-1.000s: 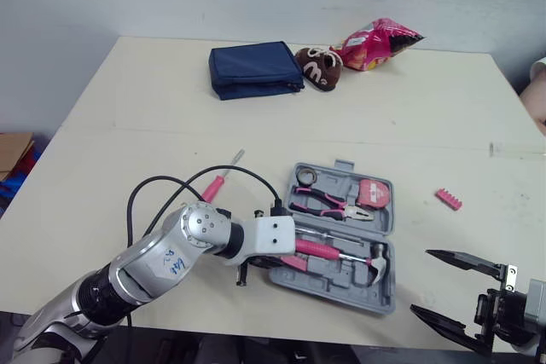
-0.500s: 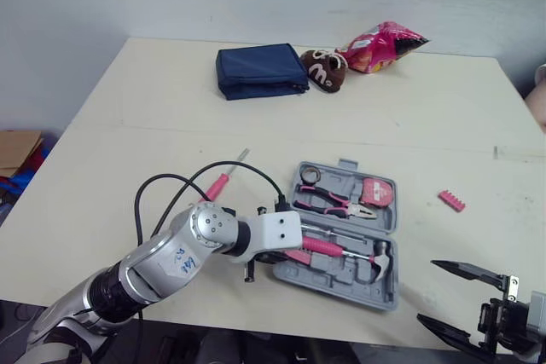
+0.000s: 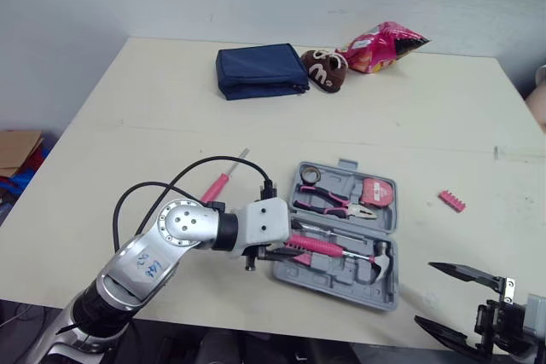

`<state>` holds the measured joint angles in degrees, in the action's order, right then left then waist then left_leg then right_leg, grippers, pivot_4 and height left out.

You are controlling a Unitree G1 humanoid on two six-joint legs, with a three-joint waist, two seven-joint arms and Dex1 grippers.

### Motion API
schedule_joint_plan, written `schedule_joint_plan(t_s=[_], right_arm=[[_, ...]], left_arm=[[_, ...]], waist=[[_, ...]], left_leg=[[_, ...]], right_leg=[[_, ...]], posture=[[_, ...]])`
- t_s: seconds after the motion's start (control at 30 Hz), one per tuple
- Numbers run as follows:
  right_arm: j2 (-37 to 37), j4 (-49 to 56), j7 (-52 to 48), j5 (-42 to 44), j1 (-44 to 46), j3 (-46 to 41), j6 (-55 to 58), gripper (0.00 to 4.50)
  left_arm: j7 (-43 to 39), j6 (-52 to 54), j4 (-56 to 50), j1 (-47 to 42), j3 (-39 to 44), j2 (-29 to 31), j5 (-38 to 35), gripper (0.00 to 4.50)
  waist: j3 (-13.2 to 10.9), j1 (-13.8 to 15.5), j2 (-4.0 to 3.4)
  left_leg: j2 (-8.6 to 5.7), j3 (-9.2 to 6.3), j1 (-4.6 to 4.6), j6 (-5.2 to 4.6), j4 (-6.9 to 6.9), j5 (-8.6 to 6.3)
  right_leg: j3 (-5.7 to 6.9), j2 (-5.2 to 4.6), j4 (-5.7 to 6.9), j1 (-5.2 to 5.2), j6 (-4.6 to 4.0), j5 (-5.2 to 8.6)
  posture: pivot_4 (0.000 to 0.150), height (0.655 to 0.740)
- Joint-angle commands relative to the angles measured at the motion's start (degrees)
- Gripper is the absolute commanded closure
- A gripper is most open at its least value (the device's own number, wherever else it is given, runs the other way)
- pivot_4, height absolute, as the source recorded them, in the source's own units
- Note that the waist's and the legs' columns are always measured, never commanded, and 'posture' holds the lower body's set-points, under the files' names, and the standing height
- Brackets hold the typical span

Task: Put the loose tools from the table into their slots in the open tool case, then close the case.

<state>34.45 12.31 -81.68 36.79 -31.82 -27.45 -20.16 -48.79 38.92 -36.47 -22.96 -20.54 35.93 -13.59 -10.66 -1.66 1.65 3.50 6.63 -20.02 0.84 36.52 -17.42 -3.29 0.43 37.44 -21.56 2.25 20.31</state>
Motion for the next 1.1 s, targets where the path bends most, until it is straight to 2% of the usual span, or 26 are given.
schedule_joint_plan(t_s=[0.03, 0.07, 0.1, 0.37, 0.5, 0.67, 0.87, 1.1], right_arm=[[0.8, 2.7, 1.8, -0.1, 0.5, 0.4, 1.0, 0.00], [0.9, 3.1, 2.3, -0.3, 0.7, 0.6, 1.3, 0.00], [0.9, 3.4, 2.6, -0.4, 0.8, 0.7, 1.5, 0.00], [0.9, 4.5, 4.2, -1.0, 0.3, 0.8, 2.2, 0.00], [0.6, 4.7, 5.0, -1.3, 0.2, 0.8, 2.3, 0.00], [0.8, 5.9, 6.4, -1.4, 0.6, 1.3, 3.1, 0.00], [1.2, 8.7, 9.3, -2.2, 1.4, 2.5, 4.9, 0.00], [1.6, 11.0, 11.8, -2.7, 2.6, 3.0, 6.7, 0.00]], left_arm=[[-1.4, -7.8, 4.9, 1.2, 0.6, -0.9, 0.4, 3.97], [-2.2, -10.0, 6.6, 1.0, -0.5, -0.8, 1.5, 4.44], [-2.5, -11.1, 8.1, 0.9, -1.2, -1.0, 2.1, 4.48], [-5.6, -13.7, 13.0, 0.4, -5.2, -1.2, 5.0, 4.48], [-6.9, -10.1, 13.6, 0.0, -8.1, 1.3, 8.5, 4.48], [-5.9, -6.0, 15.3, -2.2, -10.8, 0.9, 11.5, 4.48], [-7.9, 2.3, 17.2, -6.3, -18.0, 1.6, 14.8, 4.48], [-7.4, 2.6, 18.6, -5.9, -21.4, 2.0, 16.7, 4.48]], waist=[[0.0, 0.0, -0.02], [0.0, 0.0, 0.00], [0.0, 0.0, 0.00], [0.0, -0.1, 0.00], [0.0, 0.0, 0.00], [0.0, -0.1, 0.00], [0.1, -0.1, 0.02], [1.0, -0.1, 0.20]], left_leg=[[-0.01, 0.00, 0.03, 0.00, 0.00, 0.00], [-0.02, 0.00, 0.04, 0.01, 0.00, 0.01], [-0.02, 0.00, 0.06, 0.03, 0.00, 0.03], [-0.01, 0.02, 0.32, 0.02, -0.03, -0.01], [-0.01, 0.03, 0.38, 0.04, -0.12, -0.02], [-0.01, 0.07, 0.38, 0.04, -0.13, -0.02], [-0.01, 0.04, 0.90, -0.01, -0.13, 0.04], [0.00, 0.01, 0.97, -0.06, -0.21, 0.07]], right_leg=[[0.00, 0.00, 0.01, 0.00, 0.00, 0.00], [0.00, 0.01, 0.02, 0.00, 0.00, 0.00], [0.00, 0.02, 0.02, 0.00, 0.00, 0.00], [0.00, 0.02, 0.03, 0.01, 0.00, -0.01], [0.00, 0.02, 0.02, 0.01, 0.00, -0.01], [-0.03, 0.01, 0.02, 0.26, 0.00, -0.01], [-0.06, 0.01, -0.04, 0.80, -0.09, 0.05], [-0.09, -0.02, -0.18, 0.92, -0.23, 0.12]], posture=[[0.150, 0.7400], [0.150, 0.7400], [0.150, 0.7400], [0.150, 0.7400], [0.150, 0.7400], [0.150, 0.7400], [0.150, 0.7400], [0.150, 0.7400]])
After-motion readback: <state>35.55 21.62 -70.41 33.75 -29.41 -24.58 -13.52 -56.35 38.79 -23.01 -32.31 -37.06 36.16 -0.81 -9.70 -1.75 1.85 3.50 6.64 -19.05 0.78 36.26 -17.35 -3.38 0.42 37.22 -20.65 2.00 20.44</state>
